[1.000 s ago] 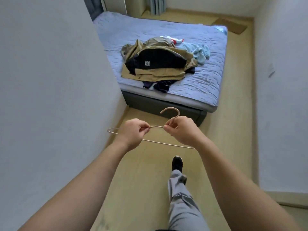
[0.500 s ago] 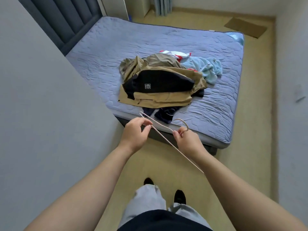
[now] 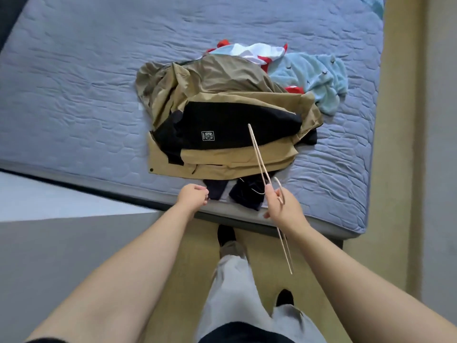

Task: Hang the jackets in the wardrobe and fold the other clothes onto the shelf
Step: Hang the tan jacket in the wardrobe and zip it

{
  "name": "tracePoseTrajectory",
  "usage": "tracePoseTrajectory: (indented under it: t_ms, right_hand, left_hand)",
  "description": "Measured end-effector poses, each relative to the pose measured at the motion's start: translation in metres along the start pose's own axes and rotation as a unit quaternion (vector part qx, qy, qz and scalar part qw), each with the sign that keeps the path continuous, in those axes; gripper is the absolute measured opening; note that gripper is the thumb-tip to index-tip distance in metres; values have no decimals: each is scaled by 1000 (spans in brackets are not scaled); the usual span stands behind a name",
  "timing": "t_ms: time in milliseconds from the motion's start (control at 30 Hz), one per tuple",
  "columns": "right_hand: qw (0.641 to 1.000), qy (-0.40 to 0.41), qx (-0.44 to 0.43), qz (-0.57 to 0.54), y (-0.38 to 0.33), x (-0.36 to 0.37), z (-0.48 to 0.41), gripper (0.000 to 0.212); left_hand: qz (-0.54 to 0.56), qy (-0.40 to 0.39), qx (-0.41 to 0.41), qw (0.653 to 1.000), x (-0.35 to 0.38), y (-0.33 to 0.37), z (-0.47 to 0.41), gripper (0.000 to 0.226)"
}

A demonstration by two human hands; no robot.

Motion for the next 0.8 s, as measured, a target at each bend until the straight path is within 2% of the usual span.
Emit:
tracePoseTrajectory:
  t_ms: [67,133,233,367,433,500,600,667,700,800]
  right_hand:
    - [1000,-8,2,3,-10,9,-34,49]
    - [1000,-14,-4,-13,-16,19,-67,50]
    - [999,-40,-5,-23,-19,38,-120,48]
    - [998,-60,10,1,-6,67,-185,41]
    - [998,-65,17,19,4,80,-208,40]
    - [996,-75,37,14,13,93,-224,41]
    - [995,-81,53,32,22,108,-236,40]
    - [995,-81,47,41,23,114,-240,40]
    - [995,-83,45,42,23,116,-242,41]
    - [993,-93,48,52,17,118,-241,44]
  left_hand:
    - [120,-17,-79,990,-14,4,-37,22]
    - [173,-15,-121,977,-27,1,-74,16]
    - [215,9,-135,967,-42,-7,-132,29]
    - [305,1,-139,942,-54,-19,-202,32]
    - [374,2,-138,917,-62,-27,-233,35]
    - [453,16,-139,881,-71,-35,-259,50]
    - [586,54,-127,798,-81,-47,-288,59]
    - [635,72,-111,761,-84,-51,-298,55]
    - [637,69,-106,761,-84,-51,-301,48]
    - [590,53,-109,798,-86,-46,-296,13]
Point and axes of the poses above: each hand's wrist, its own z-axis away from the middle knuckle, its own x-axis out of the palm, y = z × x, the point moved 2 cm from there along -z, towards the middle knuckle, and after that the axes turned 14 degrees about -y, right-handed, at the moved point
